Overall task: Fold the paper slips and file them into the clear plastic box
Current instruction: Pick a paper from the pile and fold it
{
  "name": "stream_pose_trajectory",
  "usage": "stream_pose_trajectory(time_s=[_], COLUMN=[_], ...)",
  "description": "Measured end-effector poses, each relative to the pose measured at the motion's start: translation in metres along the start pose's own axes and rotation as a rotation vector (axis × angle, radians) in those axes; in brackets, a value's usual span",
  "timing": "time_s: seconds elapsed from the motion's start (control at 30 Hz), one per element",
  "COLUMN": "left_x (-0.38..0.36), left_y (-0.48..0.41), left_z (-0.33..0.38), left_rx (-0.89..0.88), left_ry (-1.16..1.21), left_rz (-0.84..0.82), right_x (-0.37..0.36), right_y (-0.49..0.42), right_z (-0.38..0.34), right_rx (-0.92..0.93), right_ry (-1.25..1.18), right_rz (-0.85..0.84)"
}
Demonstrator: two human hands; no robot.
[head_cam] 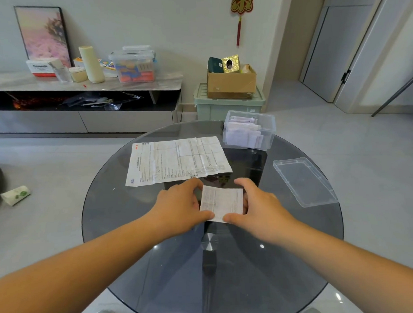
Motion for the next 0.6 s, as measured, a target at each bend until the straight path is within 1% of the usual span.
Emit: stream_pose_trajectory(time_s=[0.13, 0.2, 0.3, 0.5, 0.6], left_x=[-0.006, -0.010, -0.013, -0.014, -0.014], left_y=[-0.004, -0.005, -0.007, -0.014, -0.021], left_z=[-0.002, -0.003, -0.007, -0.003, 0.004], left_rx=[-0.021, -0.044, -0.046, -0.069, -0.088], left_ry=[-0.068, -0.131, -0.181, -0.272, -0.289], left_rz=[0.036, 0.033, -0.024, -0.161, -0.248], right_x=[0.000, -0.002, -0.003, 0.003, 0.003], right_y=[-0.003, -0.003, -0.004, -0.013, -0.013], right_z=[0.000, 0.003, 0.007, 0.018, 0.018], right_rx=[0.068, 0.058, 0.049, -0.012, 0.022], right_ry=[0.249, 0.286, 0.278, 0.244, 0.270], right_rz=[0.081, 0.082, 0.023, -0.158, -0.212])
Point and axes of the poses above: each hand's wrist, its own y-axis away from the middle knuckle, its own x-axis out of the back of the hand, z = x × y, the point moved 9 cm from there along -y, towards the middle knuckle, and after that the axes turned 8 degrees about z, right-handed, at the moved point
